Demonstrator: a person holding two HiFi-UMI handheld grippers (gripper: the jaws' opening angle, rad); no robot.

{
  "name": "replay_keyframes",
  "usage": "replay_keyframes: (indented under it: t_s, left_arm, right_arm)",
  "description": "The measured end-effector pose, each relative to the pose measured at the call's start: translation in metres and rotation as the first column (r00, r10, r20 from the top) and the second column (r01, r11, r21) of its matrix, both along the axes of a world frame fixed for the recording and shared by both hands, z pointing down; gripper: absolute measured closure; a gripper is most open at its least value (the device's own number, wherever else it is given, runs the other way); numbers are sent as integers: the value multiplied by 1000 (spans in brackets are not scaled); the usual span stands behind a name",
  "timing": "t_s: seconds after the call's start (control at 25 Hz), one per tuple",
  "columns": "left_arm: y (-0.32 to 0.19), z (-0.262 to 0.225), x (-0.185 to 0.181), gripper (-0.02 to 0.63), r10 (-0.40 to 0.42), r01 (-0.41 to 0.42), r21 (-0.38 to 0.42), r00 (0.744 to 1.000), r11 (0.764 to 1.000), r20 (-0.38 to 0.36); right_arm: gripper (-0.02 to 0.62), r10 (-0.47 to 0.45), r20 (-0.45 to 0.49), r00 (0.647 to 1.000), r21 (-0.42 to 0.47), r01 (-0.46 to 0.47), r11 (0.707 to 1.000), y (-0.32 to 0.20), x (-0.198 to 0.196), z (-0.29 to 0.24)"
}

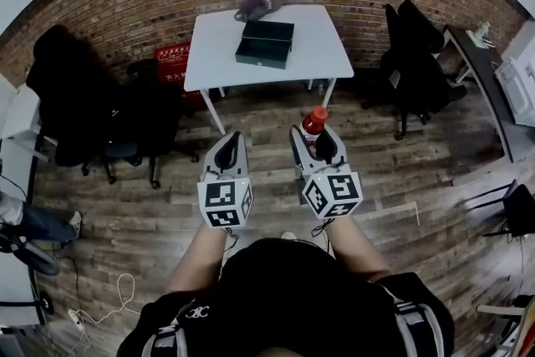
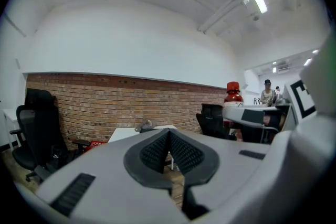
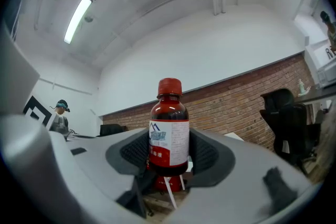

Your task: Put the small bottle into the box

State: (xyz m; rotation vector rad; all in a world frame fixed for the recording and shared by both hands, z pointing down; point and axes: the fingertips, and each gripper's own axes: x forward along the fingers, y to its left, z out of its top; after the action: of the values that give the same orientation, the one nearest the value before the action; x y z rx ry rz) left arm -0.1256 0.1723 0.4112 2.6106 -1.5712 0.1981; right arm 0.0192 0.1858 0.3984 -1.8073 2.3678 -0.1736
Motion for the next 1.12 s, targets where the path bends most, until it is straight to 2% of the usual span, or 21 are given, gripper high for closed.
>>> replay_keyframes:
  t_s: [0.44,0.68,0.92,1.12]
  left_arm:
    - [-15,0,44,600,-41,41,5,999,999,-2]
    - [-20,8,65,600,-51,51,-4,999,999,9]
    - [-38,15,70,600,-61,61,-11,998,998,0]
    - [-71,30,68,600,-59,59,-23,998,998,-6]
  right_arm:
    - [370,-51,14,999,33,51,998,-16,42,-1]
    - [370,-76,16,997,21,76,997,-25,59,6]
    - [370,-78,15,997,8,78,997,-43,66,15]
    - [370,-82,0,997,8,82,997,-71,63,24]
